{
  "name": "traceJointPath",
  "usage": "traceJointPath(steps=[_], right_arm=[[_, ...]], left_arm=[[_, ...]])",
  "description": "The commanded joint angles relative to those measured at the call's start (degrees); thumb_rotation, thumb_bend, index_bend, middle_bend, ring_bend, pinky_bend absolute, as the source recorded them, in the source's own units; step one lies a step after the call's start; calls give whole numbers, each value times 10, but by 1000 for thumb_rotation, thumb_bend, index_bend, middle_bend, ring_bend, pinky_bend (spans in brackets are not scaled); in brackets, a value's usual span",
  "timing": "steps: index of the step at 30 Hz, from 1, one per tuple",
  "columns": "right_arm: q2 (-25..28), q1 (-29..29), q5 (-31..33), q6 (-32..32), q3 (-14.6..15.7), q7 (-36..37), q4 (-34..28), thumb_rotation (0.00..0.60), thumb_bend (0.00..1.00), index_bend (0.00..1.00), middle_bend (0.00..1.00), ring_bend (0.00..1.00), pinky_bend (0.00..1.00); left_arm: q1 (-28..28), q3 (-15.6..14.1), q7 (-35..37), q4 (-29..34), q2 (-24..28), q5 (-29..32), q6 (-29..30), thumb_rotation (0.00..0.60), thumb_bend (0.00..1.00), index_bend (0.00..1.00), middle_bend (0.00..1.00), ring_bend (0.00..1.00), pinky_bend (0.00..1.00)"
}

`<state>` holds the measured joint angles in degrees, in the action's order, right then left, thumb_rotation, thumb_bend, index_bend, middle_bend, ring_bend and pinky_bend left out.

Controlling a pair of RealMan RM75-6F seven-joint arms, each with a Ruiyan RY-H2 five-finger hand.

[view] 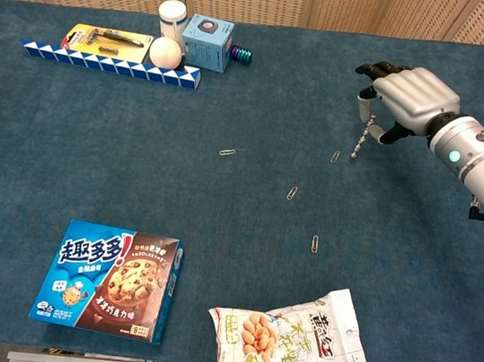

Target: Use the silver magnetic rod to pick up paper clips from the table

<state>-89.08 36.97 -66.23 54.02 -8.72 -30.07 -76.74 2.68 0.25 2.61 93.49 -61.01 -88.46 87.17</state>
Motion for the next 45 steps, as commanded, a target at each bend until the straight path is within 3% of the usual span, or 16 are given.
traceJointPath(steps=[1,16,45], right_arm=[[-7,7,5,-5,-2,-2,5,600,362,623,92,0,161],[-25,25,14,-6,0,-9,9,600,362,623,93,0,161],[-28,52,-16,10,17,-37,-78,600,363,623,97,0,161]], left_arm=[[-1,-1,1,1,2,-1,2,600,30,516,420,312,462],[-7,0,15,1,8,-3,10,600,31,516,420,312,462],[-17,9,32,8,21,12,23,600,30,515,420,312,463]])
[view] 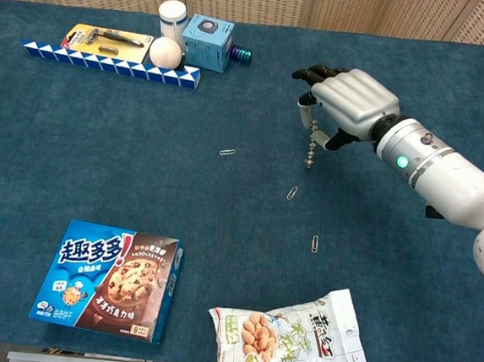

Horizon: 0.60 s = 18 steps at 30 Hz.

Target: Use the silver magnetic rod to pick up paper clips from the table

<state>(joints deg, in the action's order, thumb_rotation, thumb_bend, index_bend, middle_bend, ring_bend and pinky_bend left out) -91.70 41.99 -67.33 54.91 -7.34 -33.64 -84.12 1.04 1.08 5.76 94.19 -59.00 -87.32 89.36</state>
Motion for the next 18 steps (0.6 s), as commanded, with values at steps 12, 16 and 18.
traceJointPath(steps=[12,16,18], right_arm=[[-9,7,-24,4,15,-3,-21,600,363,623,101,0,161],[-9,7,-27,4,20,-2,-25,600,362,623,101,0,161],[-8,6,-28,4,22,-1,-27,600,362,623,101,0,161]], left_arm=[[-7,6,3,3,6,12,5,600,30,514,420,312,463],[-8,7,0,5,9,17,5,600,30,513,420,312,463],[-9,8,-1,6,10,19,4,600,30,513,420,312,463]])
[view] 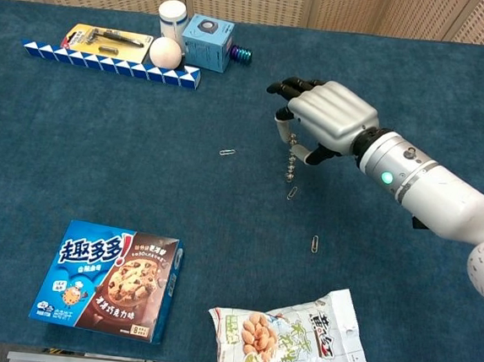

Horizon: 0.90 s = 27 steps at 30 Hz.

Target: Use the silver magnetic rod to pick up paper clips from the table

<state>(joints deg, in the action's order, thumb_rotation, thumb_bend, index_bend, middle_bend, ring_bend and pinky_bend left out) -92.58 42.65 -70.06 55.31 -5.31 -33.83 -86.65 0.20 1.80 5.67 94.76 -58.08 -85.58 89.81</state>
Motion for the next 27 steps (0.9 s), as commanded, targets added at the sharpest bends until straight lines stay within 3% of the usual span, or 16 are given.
traceJointPath(steps=[1,27], right_arm=[[1,-1,-2,1,2,2,-3,600,362,623,101,0,161],[12,-10,-3,-13,18,31,1,600,363,623,101,0,161]], left_arm=[[-1,1,-1,1,1,2,-1,600,30,513,420,312,463],[0,2,-36,20,15,28,-25,600,30,500,414,312,463]])
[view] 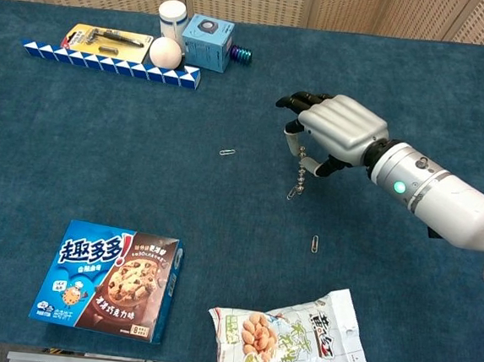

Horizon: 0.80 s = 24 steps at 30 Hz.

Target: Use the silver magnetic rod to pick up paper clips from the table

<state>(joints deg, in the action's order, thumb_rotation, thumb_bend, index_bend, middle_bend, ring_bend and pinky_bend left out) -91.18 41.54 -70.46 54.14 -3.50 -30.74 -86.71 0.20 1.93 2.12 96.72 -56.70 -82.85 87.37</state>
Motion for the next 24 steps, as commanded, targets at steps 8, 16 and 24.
traceJointPath(steps=[8,16,24], right_arm=[[-9,2,3,-4,-3,2,7,600,364,623,101,0,161],[8,-3,-9,13,-3,0,-9,600,364,623,101,0,161],[54,-21,-21,53,-2,-21,-44,600,365,623,102,0,161]], left_arm=[[-2,2,5,2,4,3,1,600,30,499,414,312,463],[-3,2,11,1,4,-3,3,600,30,499,413,312,463],[-1,3,7,0,2,-1,-1,600,30,499,414,312,463]])
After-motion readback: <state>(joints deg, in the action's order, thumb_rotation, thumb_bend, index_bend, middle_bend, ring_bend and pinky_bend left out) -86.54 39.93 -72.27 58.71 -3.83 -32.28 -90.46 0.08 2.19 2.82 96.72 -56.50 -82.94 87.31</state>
